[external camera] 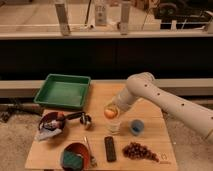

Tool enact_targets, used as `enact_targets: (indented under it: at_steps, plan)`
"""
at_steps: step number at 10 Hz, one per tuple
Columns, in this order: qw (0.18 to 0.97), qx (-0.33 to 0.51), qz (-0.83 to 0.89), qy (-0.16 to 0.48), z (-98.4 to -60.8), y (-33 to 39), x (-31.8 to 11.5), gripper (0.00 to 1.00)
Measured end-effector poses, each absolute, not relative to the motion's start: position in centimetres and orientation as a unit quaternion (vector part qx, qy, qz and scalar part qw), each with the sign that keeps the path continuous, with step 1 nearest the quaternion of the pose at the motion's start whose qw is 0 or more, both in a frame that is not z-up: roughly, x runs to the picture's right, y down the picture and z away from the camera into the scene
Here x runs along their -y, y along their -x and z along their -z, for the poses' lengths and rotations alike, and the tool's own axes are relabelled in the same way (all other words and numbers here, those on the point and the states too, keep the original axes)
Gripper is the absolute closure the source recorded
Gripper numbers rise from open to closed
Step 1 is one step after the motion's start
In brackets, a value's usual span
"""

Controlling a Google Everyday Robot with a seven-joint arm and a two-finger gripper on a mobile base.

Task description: Place apple in paper cup

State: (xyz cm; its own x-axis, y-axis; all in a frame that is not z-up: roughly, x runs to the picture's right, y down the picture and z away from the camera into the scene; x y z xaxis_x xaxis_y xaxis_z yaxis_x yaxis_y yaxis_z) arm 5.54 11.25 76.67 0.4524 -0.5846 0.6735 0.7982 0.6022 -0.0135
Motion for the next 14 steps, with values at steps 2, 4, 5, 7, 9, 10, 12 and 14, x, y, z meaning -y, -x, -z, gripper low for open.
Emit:
enact_targets:
  at_steps: [2, 4, 5, 7, 9, 10, 12, 14]
  plan:
    - [0.837, 0.319, 0.414, 0.163, -76.39, -5.88, -11.10, 0.20]
    - [0.836, 0.319, 0.419, 0.156, -76.11, -5.97, -10.94, 0.20]
    - [0.833, 0.319, 0.425, 0.151, -75.91, -5.88, -10.88, 0.20]
    - [0.829, 0.322, 0.434, 0.146, -75.68, -5.75, -10.86, 0.20]
    - [0.825, 0.325, 0.439, 0.146, -75.60, -5.69, -10.94, 0.20]
    - [0.824, 0.326, 0.441, 0.146, -75.59, -5.67, -10.96, 0.20]
    - [0.821, 0.326, 0.444, 0.149, -75.59, -5.57, -11.00, 0.20]
    - [0.820, 0.326, 0.446, 0.150, -75.58, -5.52, -10.98, 0.20]
